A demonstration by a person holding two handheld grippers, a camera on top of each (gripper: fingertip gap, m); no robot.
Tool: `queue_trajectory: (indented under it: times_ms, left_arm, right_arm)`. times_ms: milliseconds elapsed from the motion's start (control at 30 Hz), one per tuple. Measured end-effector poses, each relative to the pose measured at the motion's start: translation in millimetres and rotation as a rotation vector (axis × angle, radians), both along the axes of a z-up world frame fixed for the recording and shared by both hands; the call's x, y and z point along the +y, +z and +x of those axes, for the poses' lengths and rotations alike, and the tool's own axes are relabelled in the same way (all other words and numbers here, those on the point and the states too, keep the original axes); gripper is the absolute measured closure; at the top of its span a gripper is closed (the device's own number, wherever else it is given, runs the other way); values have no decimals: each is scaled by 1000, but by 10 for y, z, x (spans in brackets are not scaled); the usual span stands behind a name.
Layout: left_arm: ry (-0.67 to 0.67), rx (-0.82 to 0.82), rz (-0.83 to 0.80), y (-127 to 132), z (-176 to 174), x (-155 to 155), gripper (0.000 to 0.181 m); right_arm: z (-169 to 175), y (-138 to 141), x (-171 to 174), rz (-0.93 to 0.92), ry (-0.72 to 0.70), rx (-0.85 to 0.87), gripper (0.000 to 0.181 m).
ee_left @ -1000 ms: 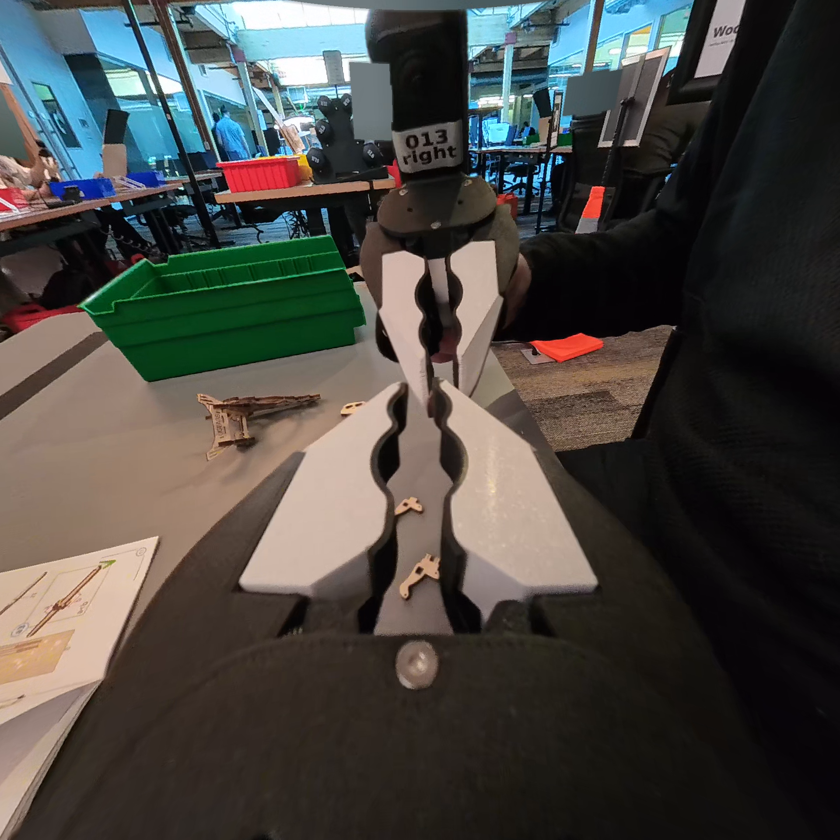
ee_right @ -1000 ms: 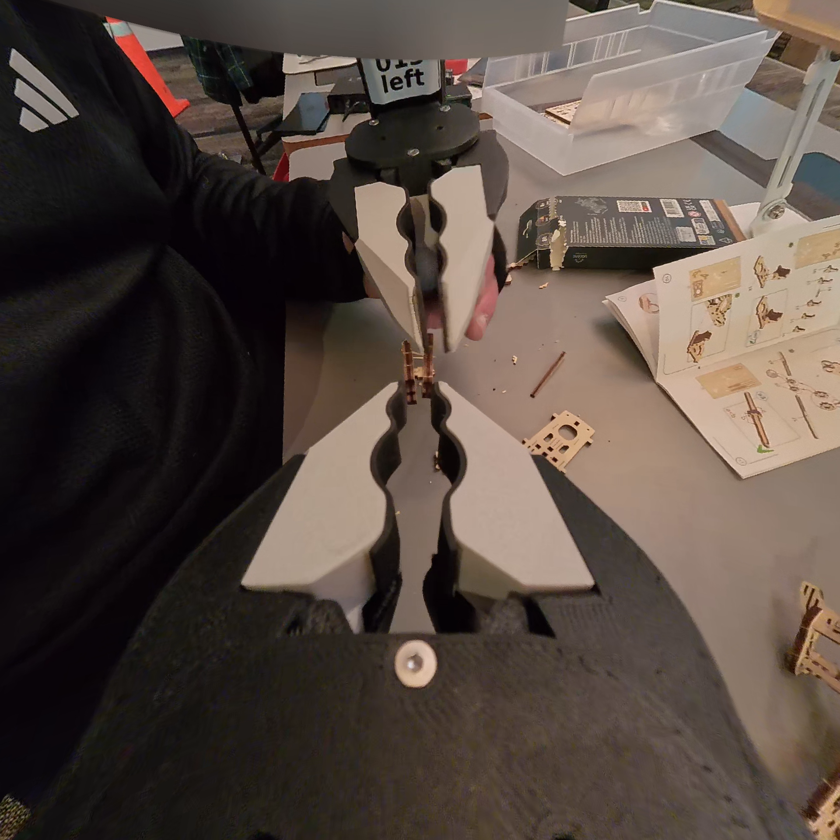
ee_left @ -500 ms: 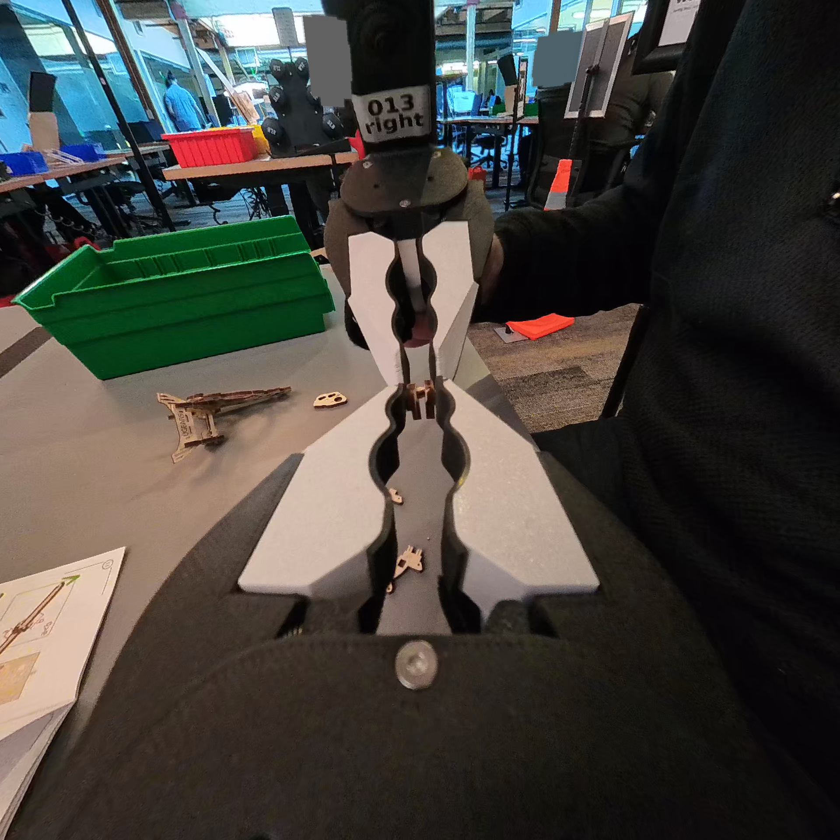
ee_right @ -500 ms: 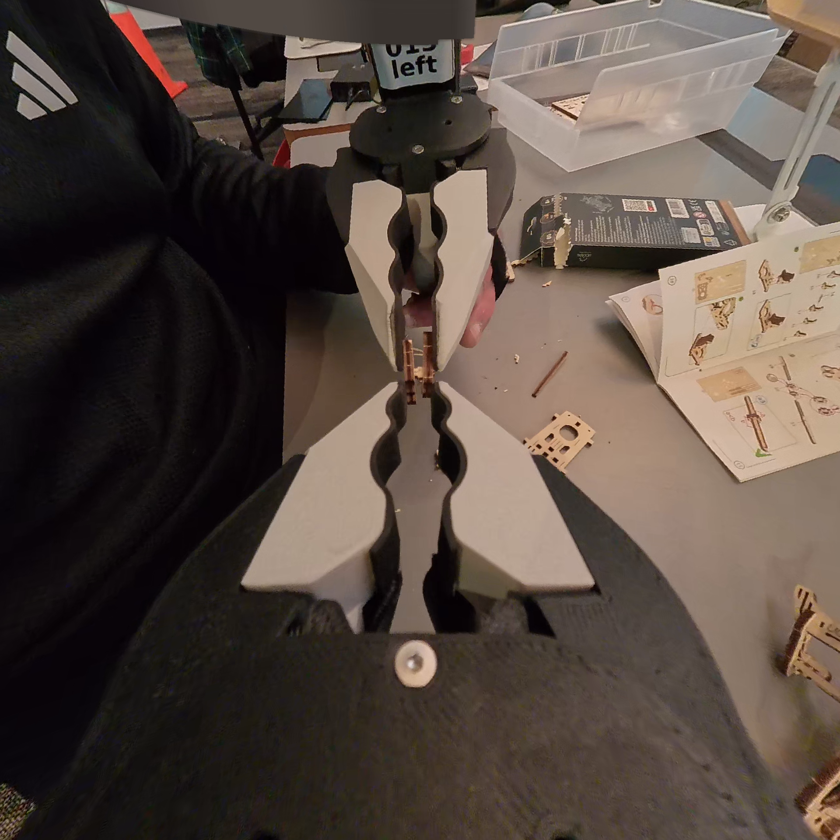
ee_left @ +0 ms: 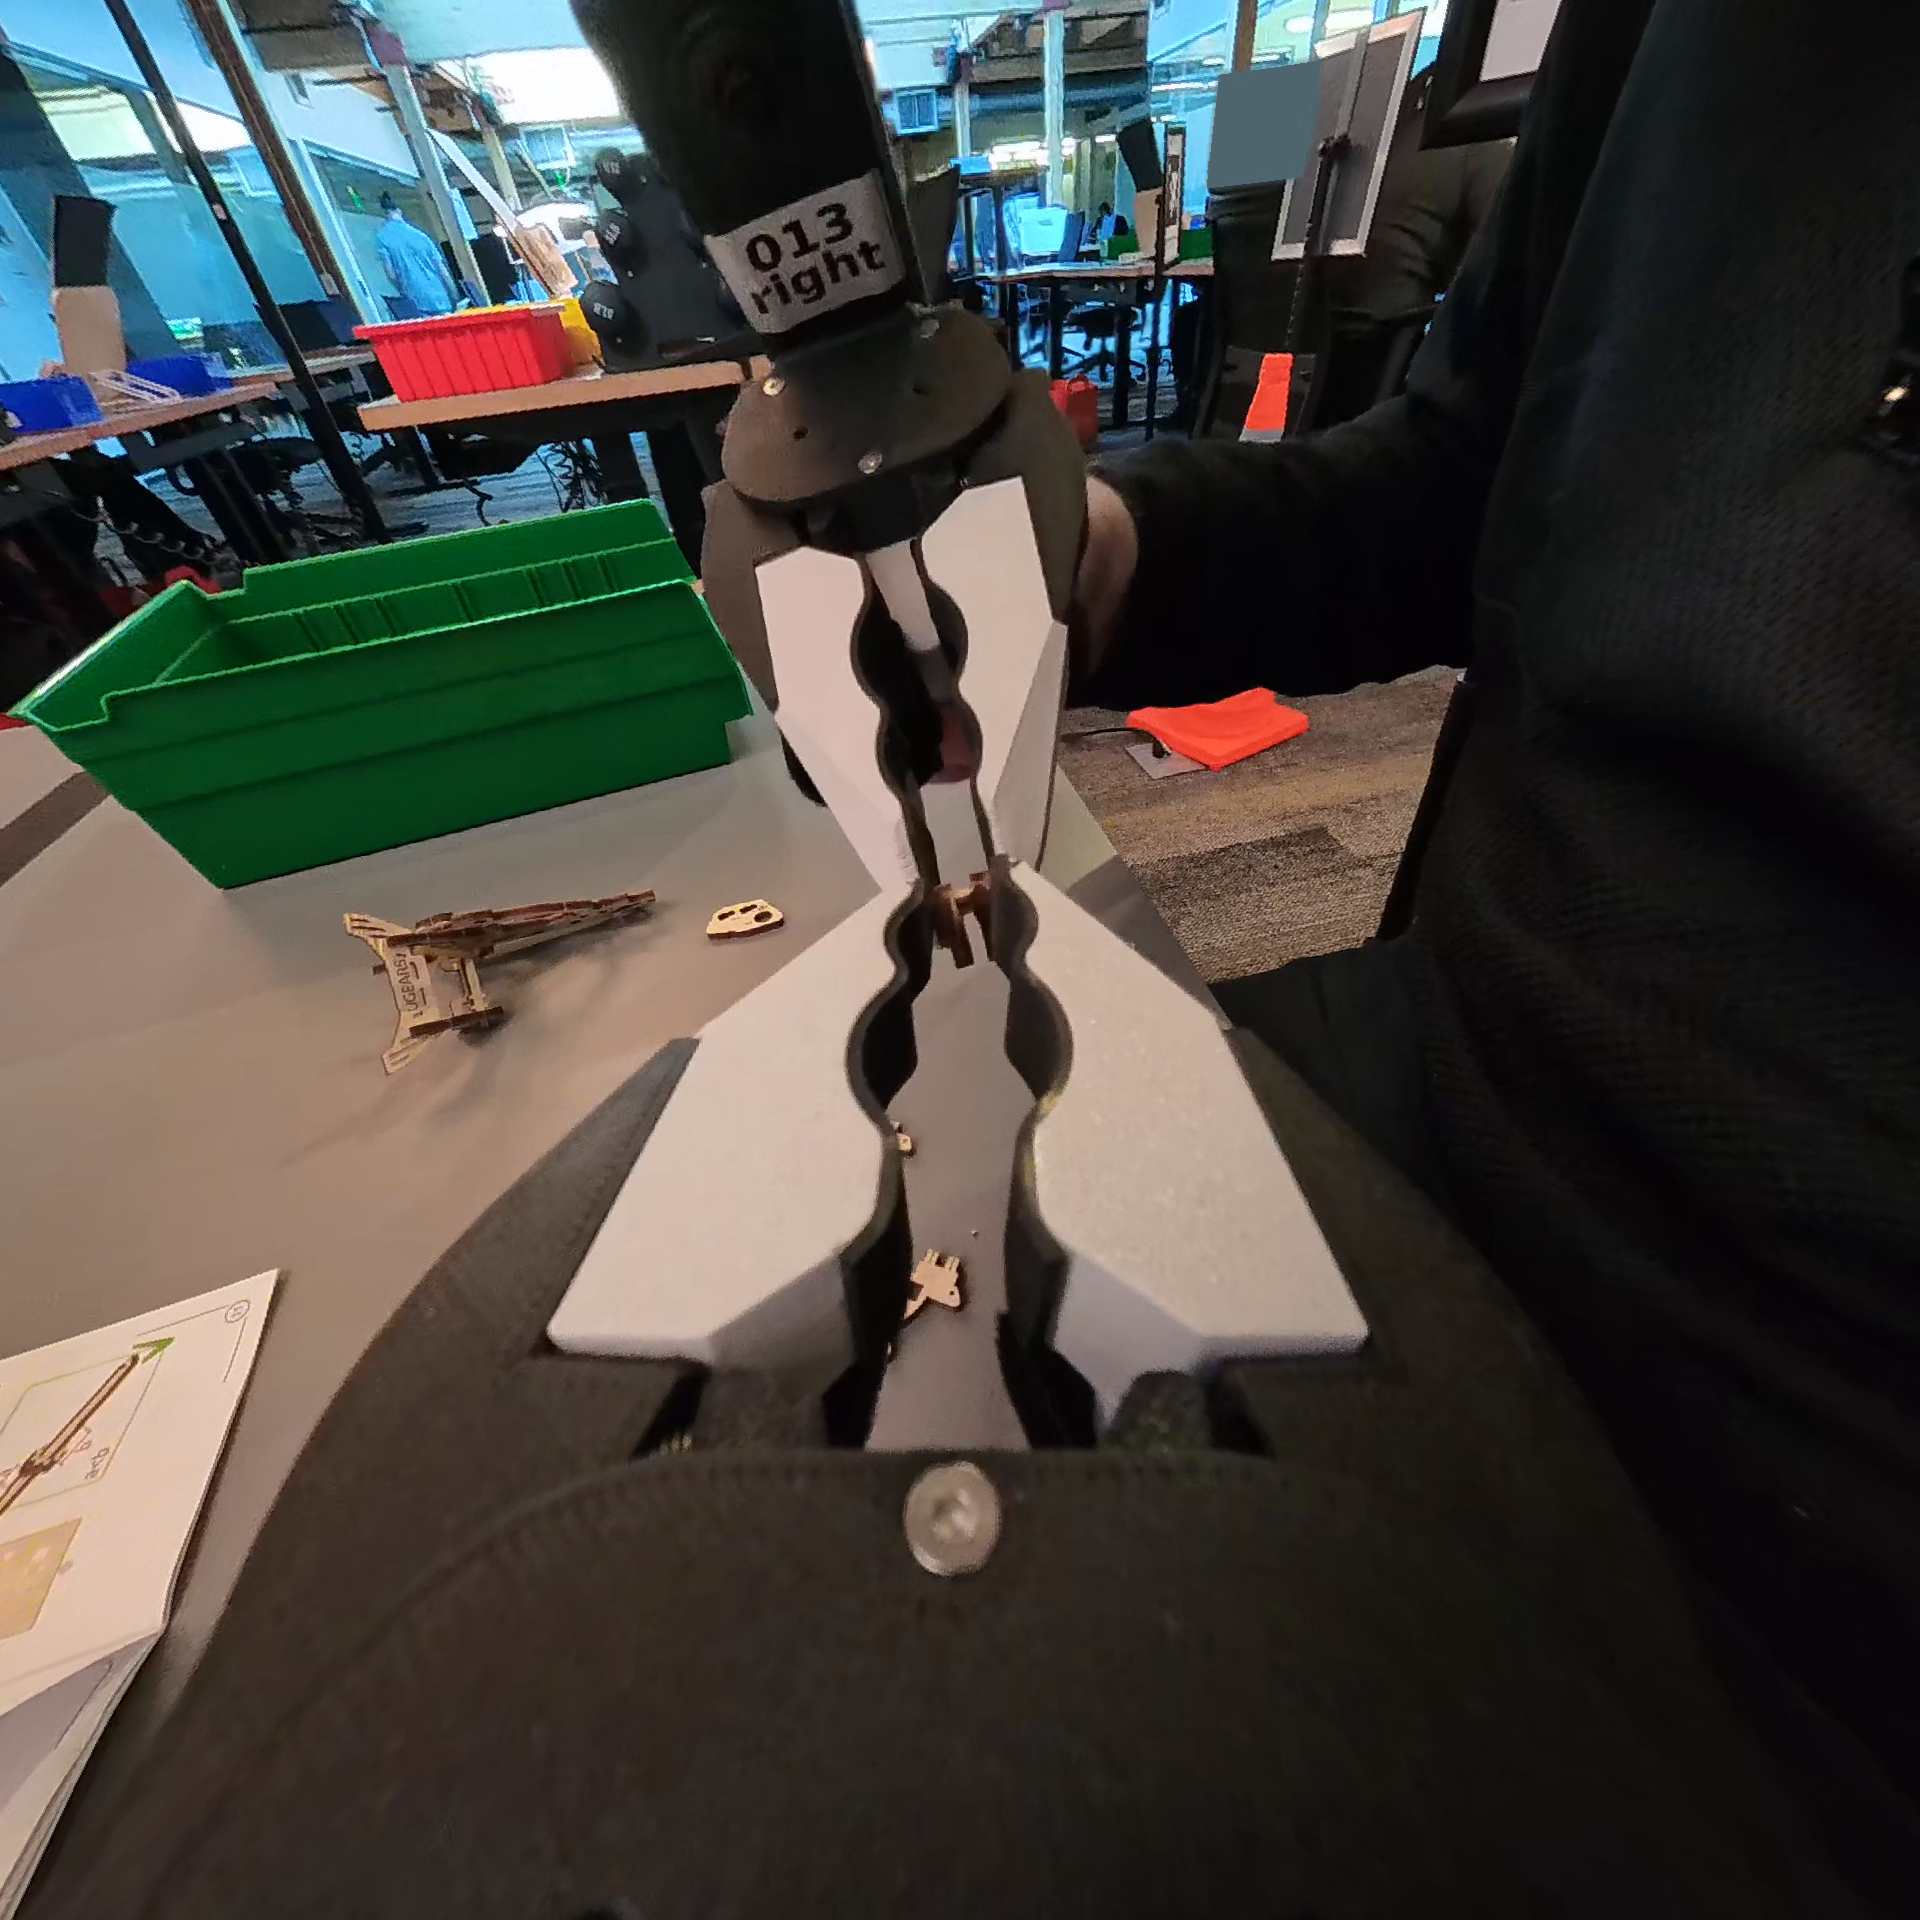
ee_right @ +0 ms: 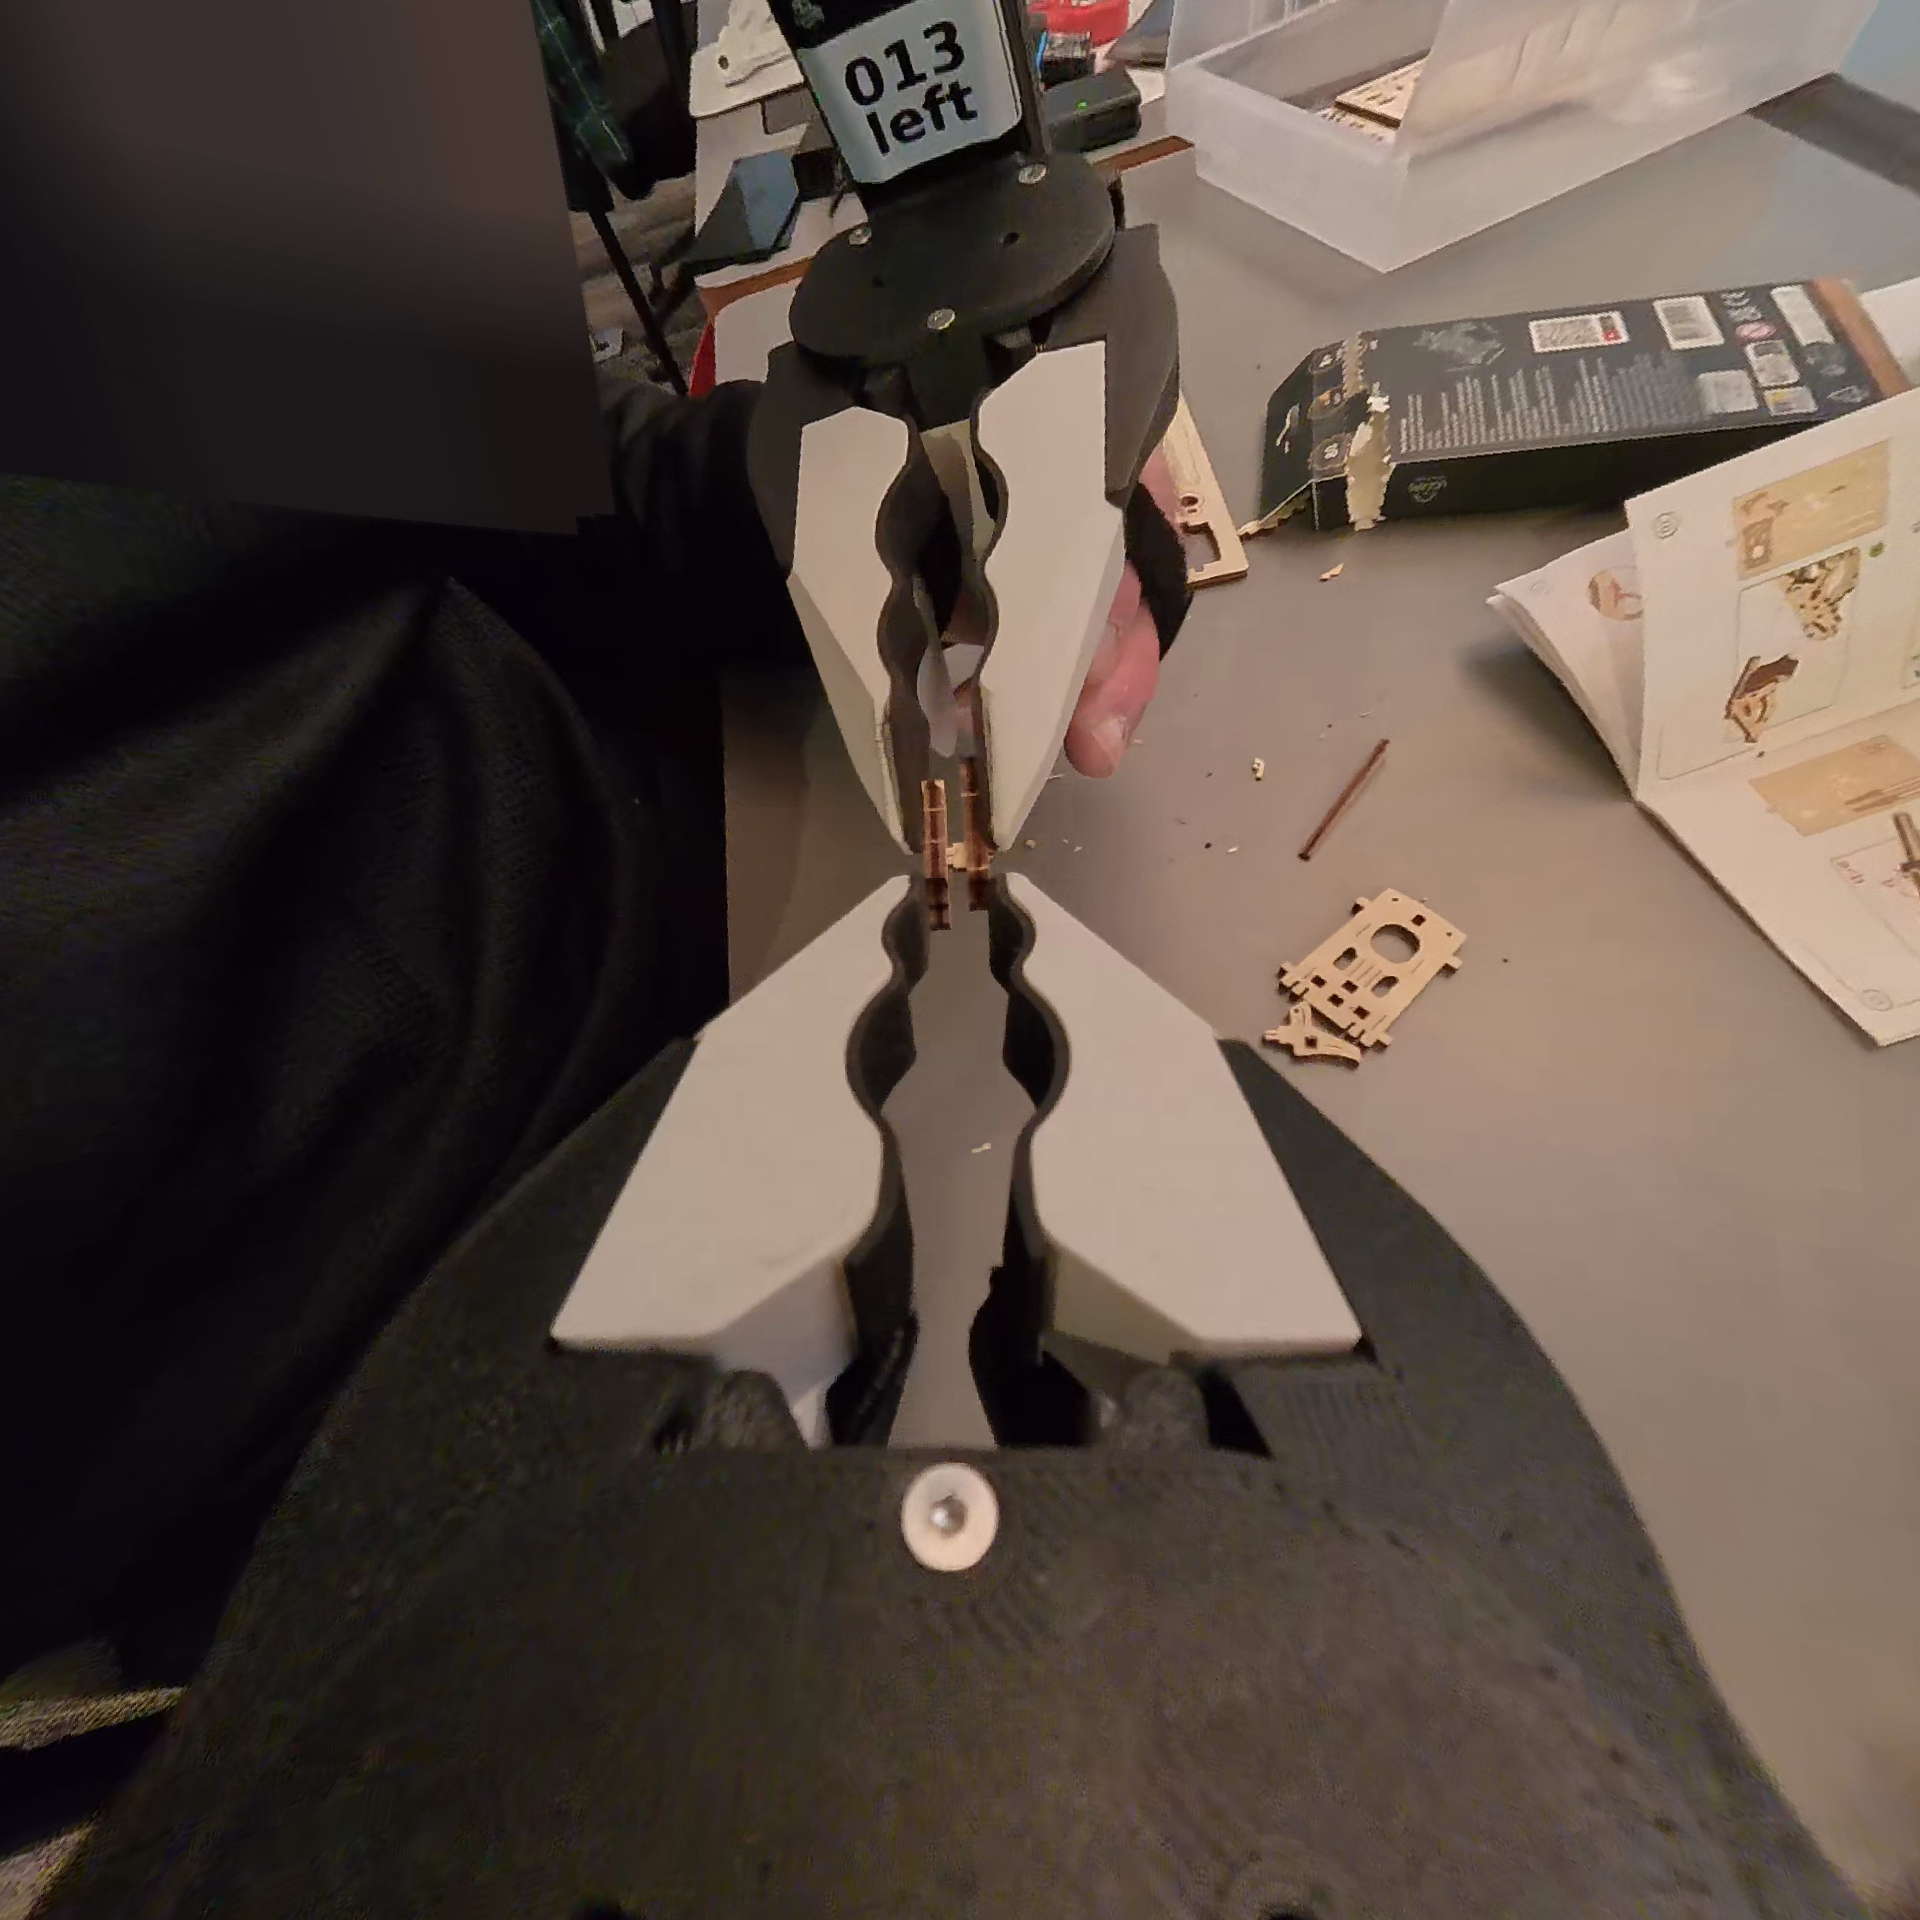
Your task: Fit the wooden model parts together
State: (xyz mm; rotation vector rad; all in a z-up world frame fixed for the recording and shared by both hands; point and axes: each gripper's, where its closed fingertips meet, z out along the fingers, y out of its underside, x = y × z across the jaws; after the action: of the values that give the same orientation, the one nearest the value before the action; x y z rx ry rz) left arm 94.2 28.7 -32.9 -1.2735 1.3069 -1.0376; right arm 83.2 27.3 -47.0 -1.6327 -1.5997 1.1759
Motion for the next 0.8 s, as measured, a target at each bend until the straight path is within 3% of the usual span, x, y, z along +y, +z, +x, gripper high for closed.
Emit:
queue_trajectory:
  times_ms: [500, 800]
  left_arm:
    - [-10, -25, -11, 11, -10, -13, 174]
    - [-20, -41, -25, 27, -3, -33, 173]
  right_arm:
    - [-3, -9, -14, -68, 13, -15, 172]
    - [2, 2, -32, 0, 20, -27, 174]
